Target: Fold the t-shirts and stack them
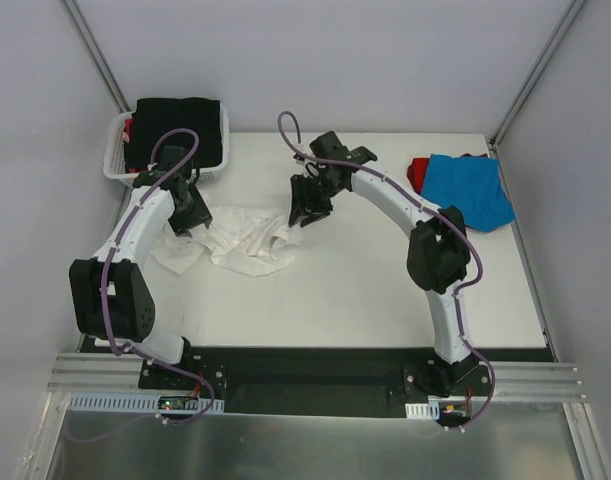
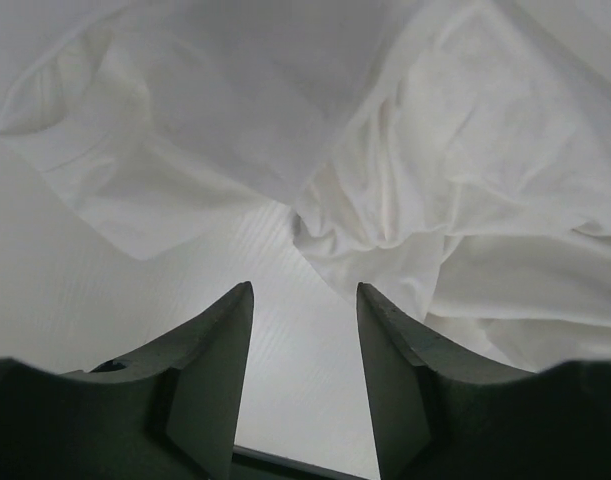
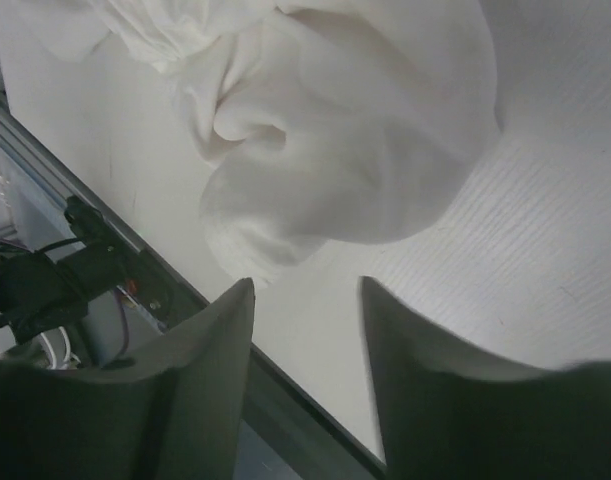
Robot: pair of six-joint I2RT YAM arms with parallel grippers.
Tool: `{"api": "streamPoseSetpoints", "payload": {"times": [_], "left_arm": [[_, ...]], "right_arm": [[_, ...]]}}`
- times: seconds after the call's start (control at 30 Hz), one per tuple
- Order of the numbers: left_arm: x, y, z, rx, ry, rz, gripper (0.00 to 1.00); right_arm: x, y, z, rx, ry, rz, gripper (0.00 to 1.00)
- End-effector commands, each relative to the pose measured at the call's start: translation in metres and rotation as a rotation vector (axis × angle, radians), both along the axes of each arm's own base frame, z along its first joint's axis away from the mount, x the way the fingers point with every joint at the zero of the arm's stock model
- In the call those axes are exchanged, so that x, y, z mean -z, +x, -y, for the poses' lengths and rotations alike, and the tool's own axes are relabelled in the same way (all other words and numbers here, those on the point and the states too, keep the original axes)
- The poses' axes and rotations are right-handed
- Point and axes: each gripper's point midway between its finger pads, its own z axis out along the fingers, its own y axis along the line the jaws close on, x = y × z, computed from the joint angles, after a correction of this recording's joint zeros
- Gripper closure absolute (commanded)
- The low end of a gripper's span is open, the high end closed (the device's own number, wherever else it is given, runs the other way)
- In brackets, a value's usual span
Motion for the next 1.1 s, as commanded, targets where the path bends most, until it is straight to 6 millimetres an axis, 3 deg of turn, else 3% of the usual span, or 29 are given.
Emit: {"api": "streamPoseSetpoints", "payload": {"times": [0.0,0.03,0.07,0.13,0.23,0.27,0.3,0.33,0.4,0.53,0.67,0.8,0.97,1.0,1.07], "left_arm": [[-0.008,0.011,-0.017,-0.034,0.000,0.023,0.54],[-0.010,0.014,-0.015,-0.026,-0.012,0.033,0.53],[-0.012,0.016,-0.014,-0.013,-0.016,0.043,0.53],[-0.016,0.017,-0.009,-0.001,-0.041,0.055,0.52],[-0.016,0.015,-0.003,0.006,-0.072,0.059,0.52],[-0.020,0.013,-0.002,0.008,-0.080,0.074,0.52],[-0.022,0.014,0.000,0.014,-0.087,0.089,0.53],[-0.027,0.010,0.000,0.025,-0.086,0.112,0.53],[-0.034,0.011,0.000,0.037,-0.081,0.153,0.54],[-0.051,0.003,-0.013,-0.014,-0.025,0.183,0.76],[-0.069,0.001,-0.028,-0.059,0.053,0.203,0.73],[-0.109,0.003,-0.042,-0.110,0.112,0.272,0.71],[-0.143,-0.005,-0.054,-0.178,0.156,0.346,0.74],[-0.150,-0.007,-0.060,-0.201,0.183,0.365,0.78],[-0.163,-0.016,-0.069,-0.244,0.222,0.392,0.89]], "right_arm": [[-0.019,-0.002,0.008,0.015,0.008,0.053,0.31],[-0.018,-0.004,0.010,0.019,0.007,0.050,0.15],[-0.032,-0.005,0.007,0.018,0.046,0.075,0.05],[-0.046,-0.007,0.003,0.015,0.102,0.095,0.08],[-0.088,-0.005,0.000,-0.004,0.191,0.199,0.37],[-0.094,0.003,0.003,0.022,0.176,0.253,0.58],[-0.112,0.004,0.008,0.031,0.182,0.321,0.62],[-0.120,0.009,0.013,0.051,0.170,0.368,0.80],[-0.138,0.022,0.029,0.121,0.113,0.494,0.99],[-0.130,0.053,0.059,0.213,-0.044,0.619,0.99],[-0.139,0.065,0.064,0.243,0.045,0.543,0.99],[-0.185,0.077,0.070,0.281,0.073,0.653,0.99],[-0.222,0.091,0.089,0.286,0.020,0.853,0.99],[-0.234,0.089,0.096,0.301,0.031,0.888,0.99],[-0.238,0.092,0.100,0.338,0.091,0.893,0.99]]}}
